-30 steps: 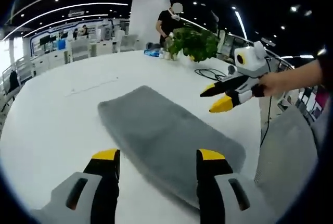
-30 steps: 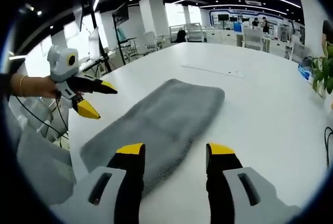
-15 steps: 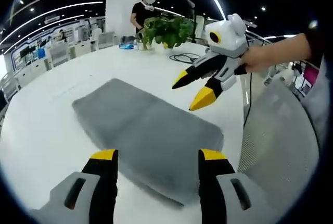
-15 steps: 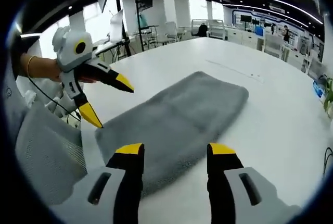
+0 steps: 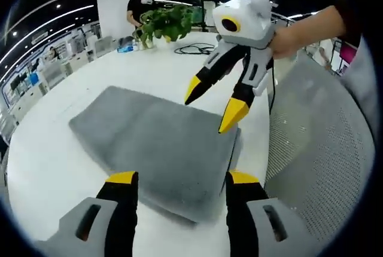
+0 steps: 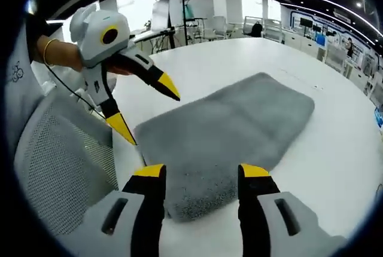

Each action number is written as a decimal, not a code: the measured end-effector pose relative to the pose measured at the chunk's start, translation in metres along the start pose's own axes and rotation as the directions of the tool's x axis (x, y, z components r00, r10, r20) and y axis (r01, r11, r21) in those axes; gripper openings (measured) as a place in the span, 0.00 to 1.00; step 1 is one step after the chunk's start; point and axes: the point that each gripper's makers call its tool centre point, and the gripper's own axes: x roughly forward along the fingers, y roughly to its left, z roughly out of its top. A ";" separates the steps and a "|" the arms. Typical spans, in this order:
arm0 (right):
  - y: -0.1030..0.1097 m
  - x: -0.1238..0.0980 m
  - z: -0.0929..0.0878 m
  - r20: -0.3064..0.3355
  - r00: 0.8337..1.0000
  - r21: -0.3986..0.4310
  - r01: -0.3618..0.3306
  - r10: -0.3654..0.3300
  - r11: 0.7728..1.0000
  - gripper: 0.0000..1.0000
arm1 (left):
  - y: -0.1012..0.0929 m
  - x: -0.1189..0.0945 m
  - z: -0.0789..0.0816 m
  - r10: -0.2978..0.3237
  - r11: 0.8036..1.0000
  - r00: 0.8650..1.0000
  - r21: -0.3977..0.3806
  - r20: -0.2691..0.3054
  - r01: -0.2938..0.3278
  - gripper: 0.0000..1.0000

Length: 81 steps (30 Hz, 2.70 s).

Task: Fold the towel on the table until its edges align and the towel forms a compact rectangular stack.

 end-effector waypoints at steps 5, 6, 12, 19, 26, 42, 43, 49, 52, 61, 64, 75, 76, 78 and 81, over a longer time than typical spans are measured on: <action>0.007 0.006 -0.010 -0.031 0.999 -0.055 -0.031 0.030 0.998 0.46 | -0.013 0.005 -0.008 -0.014 1.000 1.000 0.023 -0.019 0.014 0.52; 0.009 0.007 -0.013 -0.039 0.999 -0.064 -0.039 0.037 0.997 0.46 | -0.016 0.006 -0.009 -0.024 0.999 1.000 0.023 -0.018 0.025 0.50; 0.019 0.015 -0.029 -0.069 0.995 -0.080 -0.072 0.067 0.994 0.43 | -0.030 0.014 -0.010 -0.070 0.997 0.997 0.017 -0.021 0.070 0.36; 0.024 0.021 -0.042 -0.092 0.993 -0.112 -0.082 0.071 0.990 0.43 | -0.034 0.023 -0.018 -0.073 0.996 0.995 0.050 -0.061 0.076 0.35; 0.024 0.024 -0.047 -0.128 0.991 -0.207 -0.070 0.044 0.976 0.41 | -0.033 0.028 -0.024 -0.052 0.981 0.991 0.178 -0.122 0.073 0.33; 0.017 0.023 -0.042 -0.138 0.990 -0.257 -0.044 0.009 0.965 0.24 | -0.021 0.032 -0.022 -0.052 0.978 0.985 0.193 -0.164 0.084 0.18; 0.017 0.023 -0.042 -0.138 0.990 -0.257 -0.044 0.008 0.965 0.23 | -0.021 0.033 -0.023 -0.052 0.975 0.981 0.205 -0.186 0.091 0.17; 0.013 0.024 -0.041 -0.164 0.986 -0.282 -0.032 -0.015 0.959 0.16 | -0.017 0.035 -0.021 -0.045 0.964 0.975 0.248 -0.217 0.100 0.12; 0.010 0.027 -0.041 -0.179 0.984 -0.303 -0.030 -0.026 0.953 0.12 | -0.016 0.037 -0.020 -0.039 0.958 0.972 0.266 -0.233 0.102 0.10; 0.007 0.027 -0.039 -0.201 0.979 -0.283 -0.037 -0.022 0.958 0.09 | -0.014 0.038 -0.019 -0.029 0.957 0.974 0.275 -0.224 0.092 0.08; 0.008 0.027 -0.039 -0.213 0.977 -0.281 -0.040 -0.022 0.959 0.09 | -0.015 0.039 -0.019 -0.029 0.954 0.971 0.284 -0.238 0.098 0.08; 0.024 0.023 -0.042 -0.248 0.967 -0.219 -0.116 0.059 0.969 0.08 | -0.029 0.028 -0.023 -0.096 0.949 0.959 0.266 -0.266 0.168 0.08; 0.027 0.022 -0.043 -0.256 0.964 -0.213 -0.132 0.075 0.968 0.08 | -0.031 0.027 -0.024 -0.103 0.948 0.958 0.266 -0.269 0.176 0.08; 0.034 0.020 -0.045 -0.271 0.957 -0.200 -0.159 0.102 0.967 0.08 | -0.039 0.022 -0.027 -0.137 0.945 0.950 0.251 -0.279 0.210 0.08; 0.044 0.017 -0.048 -0.286 0.950 -0.190 -0.186 0.126 0.964 0.08 | -0.048 0.016 -0.028 -0.170 0.947 0.946 0.221 -0.277 0.235 0.08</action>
